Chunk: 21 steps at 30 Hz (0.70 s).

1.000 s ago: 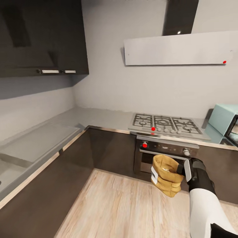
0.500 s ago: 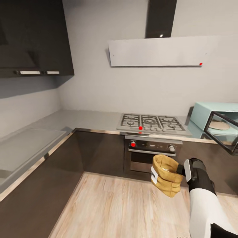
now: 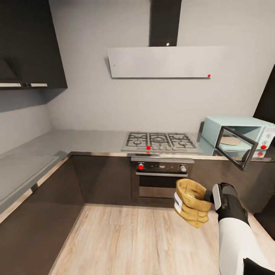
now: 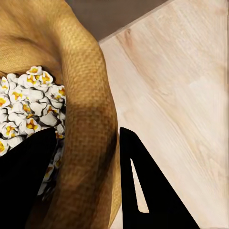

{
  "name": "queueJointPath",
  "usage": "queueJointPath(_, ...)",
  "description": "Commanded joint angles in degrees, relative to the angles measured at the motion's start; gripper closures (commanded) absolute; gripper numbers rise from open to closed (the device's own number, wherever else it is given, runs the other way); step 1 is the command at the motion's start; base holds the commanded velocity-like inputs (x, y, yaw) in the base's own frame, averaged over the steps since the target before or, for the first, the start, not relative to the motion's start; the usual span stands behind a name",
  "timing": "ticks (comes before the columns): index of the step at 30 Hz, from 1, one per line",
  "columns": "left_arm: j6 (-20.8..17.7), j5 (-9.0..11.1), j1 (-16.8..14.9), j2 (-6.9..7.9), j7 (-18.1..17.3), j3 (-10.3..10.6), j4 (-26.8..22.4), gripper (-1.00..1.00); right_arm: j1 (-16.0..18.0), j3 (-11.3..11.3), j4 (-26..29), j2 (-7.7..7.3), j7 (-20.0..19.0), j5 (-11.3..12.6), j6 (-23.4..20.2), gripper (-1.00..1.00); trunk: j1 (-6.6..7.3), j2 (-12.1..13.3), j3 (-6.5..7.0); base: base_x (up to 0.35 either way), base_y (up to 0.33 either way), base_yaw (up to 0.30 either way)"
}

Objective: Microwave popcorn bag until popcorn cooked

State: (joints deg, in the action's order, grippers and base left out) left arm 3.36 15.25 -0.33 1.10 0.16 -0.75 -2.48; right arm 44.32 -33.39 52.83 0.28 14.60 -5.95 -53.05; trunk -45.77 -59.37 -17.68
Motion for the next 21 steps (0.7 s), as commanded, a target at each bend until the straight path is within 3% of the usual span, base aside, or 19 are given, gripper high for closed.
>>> queueJointPath(1, 0.16, 0.20, -0.02, -0.02, 0.02, -0.08, 0.02, -1.00, 0.07, -0.09, 0.01, 0.05, -0.28, -0.56, -0.30, 1.00, 0.00, -0.05, -0.04, 0.000, 0.000, -0.242)
queueJointPath(21, 0.16, 0.18, -0.02, -0.04, 0.02, -0.21, 0.02, -1.00, 0.07, -0.13, -0.01, -0.34, -0.22, -0.72, -0.30, 1.00, 0.00, -0.05, 0.52, 0.000, 0.000, -0.242)
